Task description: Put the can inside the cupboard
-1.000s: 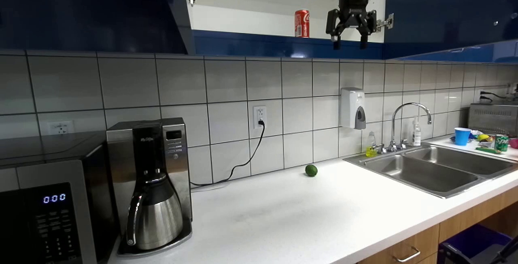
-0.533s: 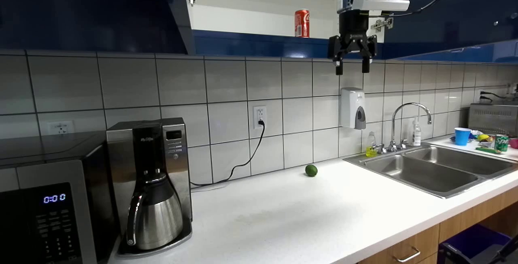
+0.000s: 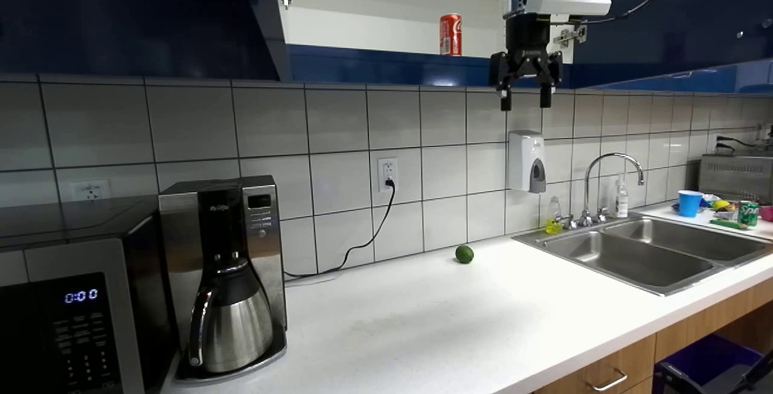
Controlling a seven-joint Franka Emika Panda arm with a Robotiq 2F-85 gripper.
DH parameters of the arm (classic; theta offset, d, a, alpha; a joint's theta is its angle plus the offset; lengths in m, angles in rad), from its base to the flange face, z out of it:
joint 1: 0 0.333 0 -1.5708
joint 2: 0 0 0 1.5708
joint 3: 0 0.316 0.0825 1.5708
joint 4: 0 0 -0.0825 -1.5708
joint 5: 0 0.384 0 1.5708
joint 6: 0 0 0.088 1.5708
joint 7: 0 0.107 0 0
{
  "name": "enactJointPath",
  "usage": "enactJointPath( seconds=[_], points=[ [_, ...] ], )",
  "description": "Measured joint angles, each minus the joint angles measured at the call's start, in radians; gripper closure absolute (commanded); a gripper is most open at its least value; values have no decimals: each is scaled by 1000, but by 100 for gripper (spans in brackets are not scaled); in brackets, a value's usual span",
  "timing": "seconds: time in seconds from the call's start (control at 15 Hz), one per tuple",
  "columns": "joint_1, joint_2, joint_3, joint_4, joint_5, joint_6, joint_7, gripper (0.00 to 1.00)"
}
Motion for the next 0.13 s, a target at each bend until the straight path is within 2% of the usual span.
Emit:
enactJointPath(
  seconds=[0.13],
  points=[
    [0, 0, 0, 0, 0, 0, 0, 0]
  ],
)
